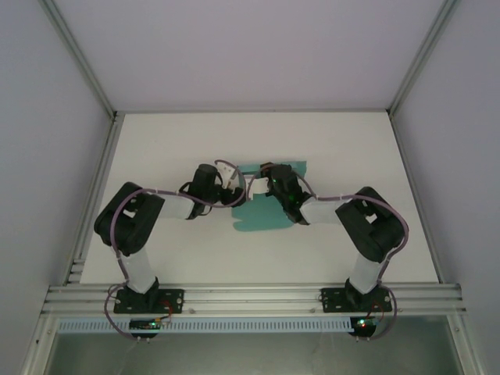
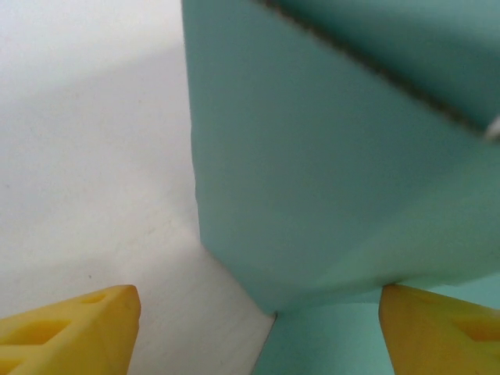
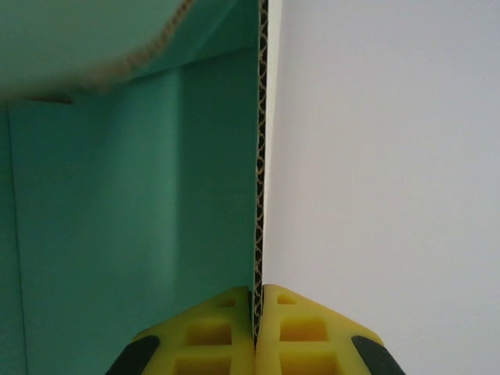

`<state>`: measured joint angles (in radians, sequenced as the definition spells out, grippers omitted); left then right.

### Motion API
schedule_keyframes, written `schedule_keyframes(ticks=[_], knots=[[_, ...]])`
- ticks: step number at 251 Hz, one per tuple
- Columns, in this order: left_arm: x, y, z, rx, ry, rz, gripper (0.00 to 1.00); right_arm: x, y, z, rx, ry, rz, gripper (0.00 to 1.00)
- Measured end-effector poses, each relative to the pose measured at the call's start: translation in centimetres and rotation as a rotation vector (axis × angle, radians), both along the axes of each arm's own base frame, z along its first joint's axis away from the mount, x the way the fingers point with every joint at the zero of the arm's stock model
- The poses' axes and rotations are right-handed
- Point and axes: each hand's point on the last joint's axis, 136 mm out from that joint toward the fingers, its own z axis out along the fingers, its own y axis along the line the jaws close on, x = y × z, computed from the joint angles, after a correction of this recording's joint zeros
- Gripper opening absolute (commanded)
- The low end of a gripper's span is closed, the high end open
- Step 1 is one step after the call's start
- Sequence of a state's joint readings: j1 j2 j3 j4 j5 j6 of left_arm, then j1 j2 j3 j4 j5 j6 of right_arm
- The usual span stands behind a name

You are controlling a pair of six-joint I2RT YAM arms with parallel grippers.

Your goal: Assemble paper box

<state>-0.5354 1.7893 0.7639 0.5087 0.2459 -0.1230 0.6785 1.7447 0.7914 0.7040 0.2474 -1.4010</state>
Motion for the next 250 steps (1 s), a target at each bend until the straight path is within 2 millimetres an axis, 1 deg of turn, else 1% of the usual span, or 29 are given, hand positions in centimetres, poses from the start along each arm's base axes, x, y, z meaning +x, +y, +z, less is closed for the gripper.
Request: schedule_keyframes(ticks=[37,78,97,106,132,164,179,200,234,250], knots=[[0.5,0.1,0.3,0.008,-0.028,0.018,0.65,0.0,0.0,0.0,0.010,0.024,-0.015,0.00],[1.0,-0.3,0.0,0.006,-0.033,0.036,0.66,-0.1,0.1,-0.2,0.011,0.045,-0.026,0.00],[1.4,-0.5,0.1,-0.012,-0.046,0.049,0.62,0.1,0.1,-0.2,0.013,0.055,-0.036,0.00],[1.5,-0.5,0.2,-0.021,-0.051,0.052,0.62,0.2,0.1,-0.2,0.018,0.058,-0.039,0.00],[1.3,-0.3,0.2,-0.040,-0.069,0.059,0.67,0.3,0.2,-0.4,0.023,0.062,-0.045,0.00],[0.9,-0.1,0.0,-0.050,-0.076,0.058,0.67,0.6,0.2,-0.7,0.035,0.069,-0.063,0.00],[0.9,-0.1,0.2,-0.050,-0.083,0.055,0.64,1.0,0.2,-0.8,0.037,0.071,-0.080,0.00],[0.9,0.0,0.9,-0.050,-0.095,0.055,0.64,1.6,0.1,-0.9,0.037,0.058,-0.107,0.00],[0.9,0.7,2.9,-0.057,-0.140,0.069,0.64,2.3,-0.3,-1.1,0.028,0.033,-0.146,0.00],[1.0,1.3,3.6,-0.067,-0.150,0.079,0.59,2.2,-0.3,-1.1,0.026,0.029,-0.153,0.00]])
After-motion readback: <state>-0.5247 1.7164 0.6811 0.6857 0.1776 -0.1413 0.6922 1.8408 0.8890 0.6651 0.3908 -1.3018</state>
